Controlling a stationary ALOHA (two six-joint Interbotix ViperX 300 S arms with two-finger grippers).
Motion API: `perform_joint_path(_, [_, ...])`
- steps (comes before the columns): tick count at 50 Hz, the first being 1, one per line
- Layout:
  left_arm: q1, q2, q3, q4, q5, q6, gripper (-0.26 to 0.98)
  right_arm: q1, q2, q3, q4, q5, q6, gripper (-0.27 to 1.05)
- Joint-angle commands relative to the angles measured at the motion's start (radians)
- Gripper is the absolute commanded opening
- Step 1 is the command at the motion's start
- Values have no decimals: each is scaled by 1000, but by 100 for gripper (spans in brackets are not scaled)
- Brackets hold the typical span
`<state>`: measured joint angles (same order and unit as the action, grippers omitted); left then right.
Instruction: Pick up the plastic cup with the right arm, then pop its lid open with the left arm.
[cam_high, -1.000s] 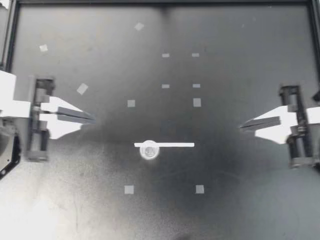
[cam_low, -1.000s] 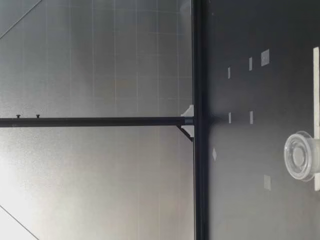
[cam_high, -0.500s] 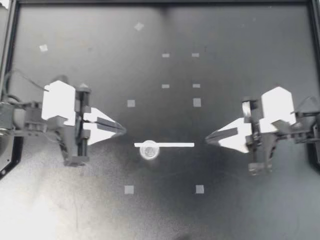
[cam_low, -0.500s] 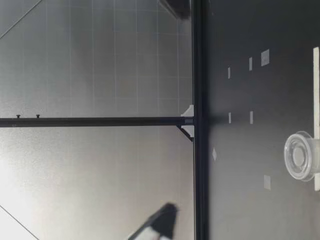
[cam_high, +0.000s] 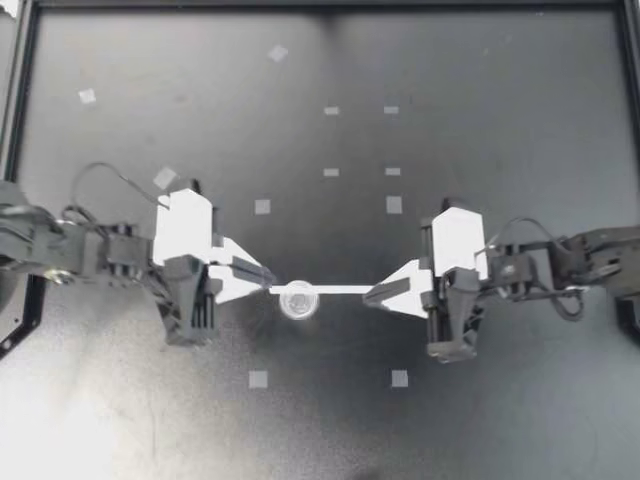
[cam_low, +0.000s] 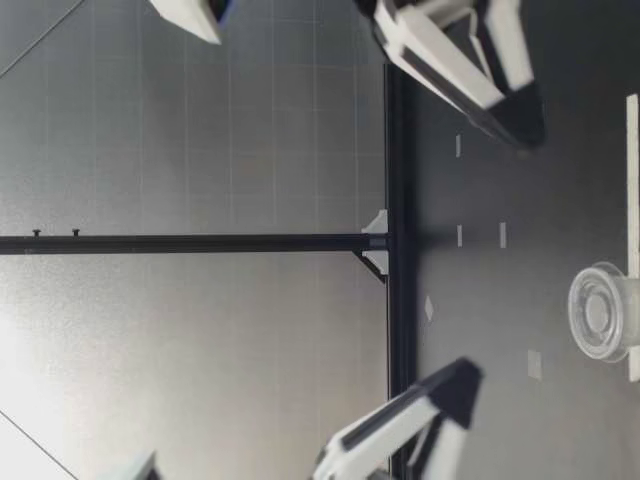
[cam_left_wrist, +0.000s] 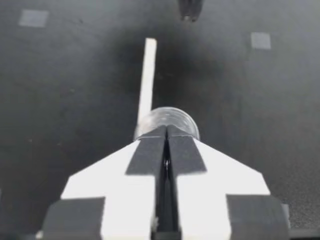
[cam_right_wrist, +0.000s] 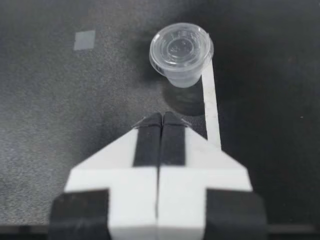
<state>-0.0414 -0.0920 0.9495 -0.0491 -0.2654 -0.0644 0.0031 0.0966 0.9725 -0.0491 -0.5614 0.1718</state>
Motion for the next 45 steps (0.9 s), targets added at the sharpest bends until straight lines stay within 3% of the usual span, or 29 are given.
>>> perform_joint_path(1, [-14, 18, -34, 2, -9, 0, 1, 3, 2, -23, 2, -11, 2, -9])
perform_joint_path(12, [-23, 95, -77, 2, -9, 0, 1, 3, 14, -29, 3, -12, 2, -1])
perform_joint_path(28, [-23, 118, -71, 2, -5, 0, 1, 3, 77, -81, 3, -12, -3, 49])
perform_joint_path(45, [-23, 170, -75, 2, -5, -2, 1, 0, 166, -161, 6, -5, -5, 52])
